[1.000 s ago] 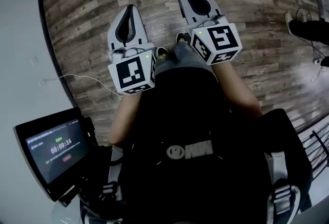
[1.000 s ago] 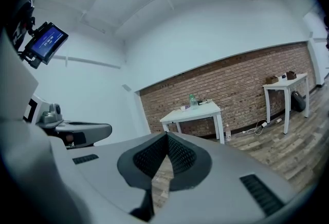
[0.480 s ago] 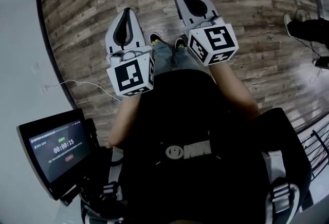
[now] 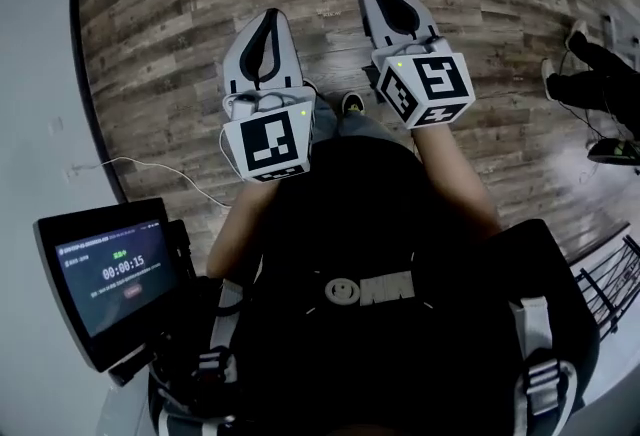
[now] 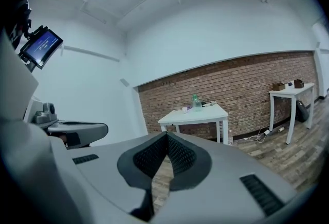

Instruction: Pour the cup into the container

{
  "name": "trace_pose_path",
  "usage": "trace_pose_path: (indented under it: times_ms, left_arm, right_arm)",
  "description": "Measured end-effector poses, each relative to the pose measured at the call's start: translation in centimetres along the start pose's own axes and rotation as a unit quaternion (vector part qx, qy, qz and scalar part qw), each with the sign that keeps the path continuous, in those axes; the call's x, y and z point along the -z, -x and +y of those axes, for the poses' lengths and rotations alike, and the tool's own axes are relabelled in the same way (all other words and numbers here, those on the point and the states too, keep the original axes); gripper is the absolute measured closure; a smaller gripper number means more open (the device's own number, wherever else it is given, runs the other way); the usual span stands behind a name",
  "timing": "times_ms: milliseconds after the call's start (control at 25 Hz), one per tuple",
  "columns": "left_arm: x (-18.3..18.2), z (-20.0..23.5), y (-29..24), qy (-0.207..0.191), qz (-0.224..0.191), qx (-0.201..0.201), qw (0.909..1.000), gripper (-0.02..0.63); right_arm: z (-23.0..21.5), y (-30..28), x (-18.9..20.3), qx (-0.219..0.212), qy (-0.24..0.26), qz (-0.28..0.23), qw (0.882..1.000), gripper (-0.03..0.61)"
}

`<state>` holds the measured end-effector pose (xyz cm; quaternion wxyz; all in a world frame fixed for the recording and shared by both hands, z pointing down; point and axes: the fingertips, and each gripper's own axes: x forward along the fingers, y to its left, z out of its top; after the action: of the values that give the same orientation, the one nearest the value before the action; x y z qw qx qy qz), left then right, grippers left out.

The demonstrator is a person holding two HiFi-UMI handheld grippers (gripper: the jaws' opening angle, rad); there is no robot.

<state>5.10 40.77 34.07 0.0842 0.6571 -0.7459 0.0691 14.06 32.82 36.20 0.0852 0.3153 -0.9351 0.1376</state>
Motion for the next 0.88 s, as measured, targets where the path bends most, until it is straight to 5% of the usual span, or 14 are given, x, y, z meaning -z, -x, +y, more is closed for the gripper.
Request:
trace_pose_path:
  times_ms: [880]
  left_arm:
    - [-3.2, 0.3, -2.2, -0.015, -0.028, -0.009, 0.9995, 0.611]
  right_arm:
    - [-1.2, -0.6, -2.4, -0.003, 0.022, -0.038, 0.999, 0.583]
